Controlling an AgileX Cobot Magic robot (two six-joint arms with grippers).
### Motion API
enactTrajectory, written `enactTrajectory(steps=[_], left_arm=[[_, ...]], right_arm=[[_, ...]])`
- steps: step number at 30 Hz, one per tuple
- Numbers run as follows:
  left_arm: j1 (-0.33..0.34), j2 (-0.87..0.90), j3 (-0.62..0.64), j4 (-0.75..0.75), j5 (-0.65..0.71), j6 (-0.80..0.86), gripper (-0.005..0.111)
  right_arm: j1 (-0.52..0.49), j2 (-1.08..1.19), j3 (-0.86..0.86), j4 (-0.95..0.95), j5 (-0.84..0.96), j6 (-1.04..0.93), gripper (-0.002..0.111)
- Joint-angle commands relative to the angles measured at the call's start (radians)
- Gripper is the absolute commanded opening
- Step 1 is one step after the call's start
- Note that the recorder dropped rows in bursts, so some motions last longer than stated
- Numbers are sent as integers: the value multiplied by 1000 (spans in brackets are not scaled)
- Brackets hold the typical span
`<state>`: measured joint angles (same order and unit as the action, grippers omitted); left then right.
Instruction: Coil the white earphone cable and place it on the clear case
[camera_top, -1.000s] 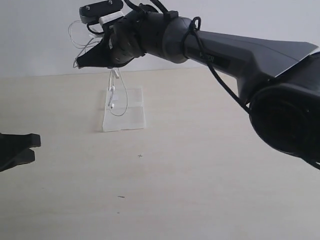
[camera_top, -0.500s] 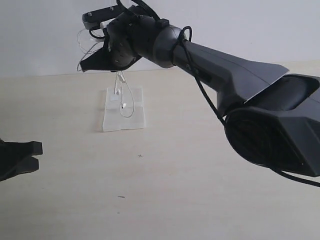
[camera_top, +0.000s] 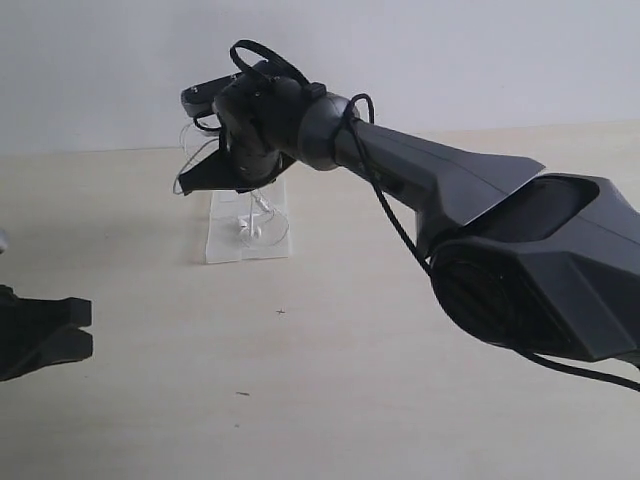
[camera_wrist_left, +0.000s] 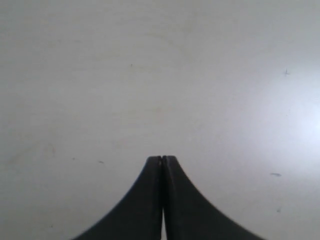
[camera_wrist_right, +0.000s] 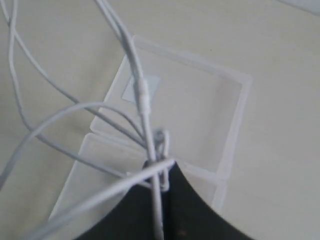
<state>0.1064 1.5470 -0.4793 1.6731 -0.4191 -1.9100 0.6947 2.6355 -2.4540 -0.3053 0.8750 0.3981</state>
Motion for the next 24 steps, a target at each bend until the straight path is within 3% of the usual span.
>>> enactTrajectory(steps=[1,6,11,24], left_arm=[[2,-1,32,9,-6,-3,0],[2,-1,46,9,-6,-3,0],[2,-1,46,13,-6,-3,0],[2,-1,51,16,-4,-1,0]], right_arm=[[-14,3,-6,64,7,60,0],[-38,31,-6,124,85,154,0],[-45,51,-6,229,42,151,0],[-45,49,-8,229,14,151,0]])
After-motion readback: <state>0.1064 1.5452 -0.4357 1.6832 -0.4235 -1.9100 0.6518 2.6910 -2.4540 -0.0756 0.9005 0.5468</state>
